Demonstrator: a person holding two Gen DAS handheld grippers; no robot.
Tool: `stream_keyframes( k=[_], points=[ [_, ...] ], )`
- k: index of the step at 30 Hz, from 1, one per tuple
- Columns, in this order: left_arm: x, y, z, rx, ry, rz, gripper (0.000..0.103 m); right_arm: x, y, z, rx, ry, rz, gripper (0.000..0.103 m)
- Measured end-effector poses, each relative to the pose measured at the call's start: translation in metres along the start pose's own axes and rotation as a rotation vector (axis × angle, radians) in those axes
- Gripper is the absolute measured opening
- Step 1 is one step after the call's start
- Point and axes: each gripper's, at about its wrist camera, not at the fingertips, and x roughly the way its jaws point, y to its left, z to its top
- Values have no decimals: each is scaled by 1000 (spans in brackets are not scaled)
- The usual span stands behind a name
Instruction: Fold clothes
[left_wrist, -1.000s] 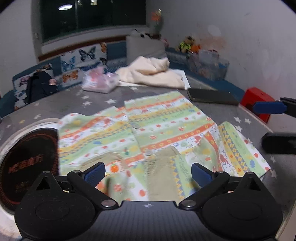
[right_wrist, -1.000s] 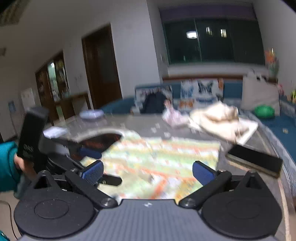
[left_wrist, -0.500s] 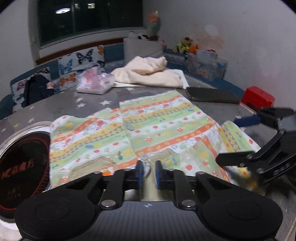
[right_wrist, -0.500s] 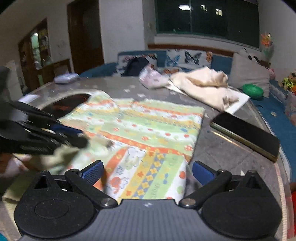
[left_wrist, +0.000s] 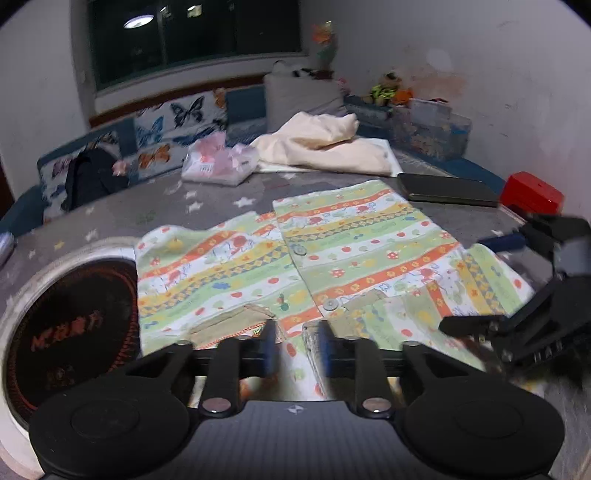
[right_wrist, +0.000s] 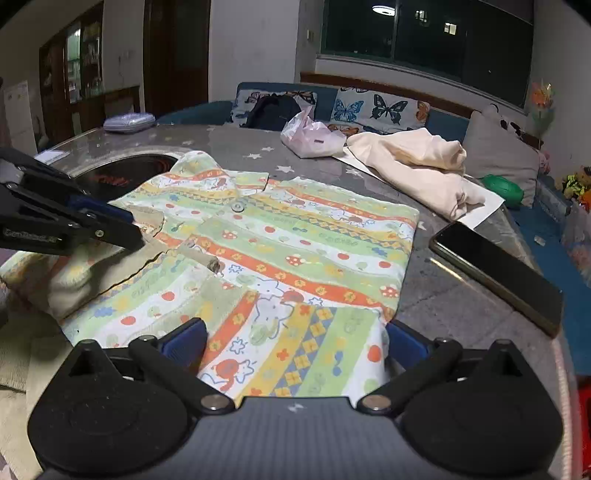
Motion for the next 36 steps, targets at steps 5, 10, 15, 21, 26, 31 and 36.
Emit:
stream_keyframes(
  k=[5,10,15,21,26,31,36],
  points=[
    [-37,-6,-16,89,12,-59,59,-33,16,-1,-118,-59,6,103],
    [-68,-18,-37,102,110,-148,71,-60,44,-14,-288,-74,32,103],
    [-79,-25,-53,7,209,-155,69,-77,65,-29,-443,-83,15,103],
    [-77,-19,-61,-177,289,-221,49,-88,72,-45,-544,-57,27,102],
    [-76,-24,-58,-189,291,-277,26,-93,74,-55,-609,-40,26,97],
    [-82,-6,-39,-252,221,-336,12,-91,78,-58,-612,-41,61,89],
    [-88,17,-6,-299,107,-362,11,-85,82,-55,-584,-66,108,80]
  ],
)
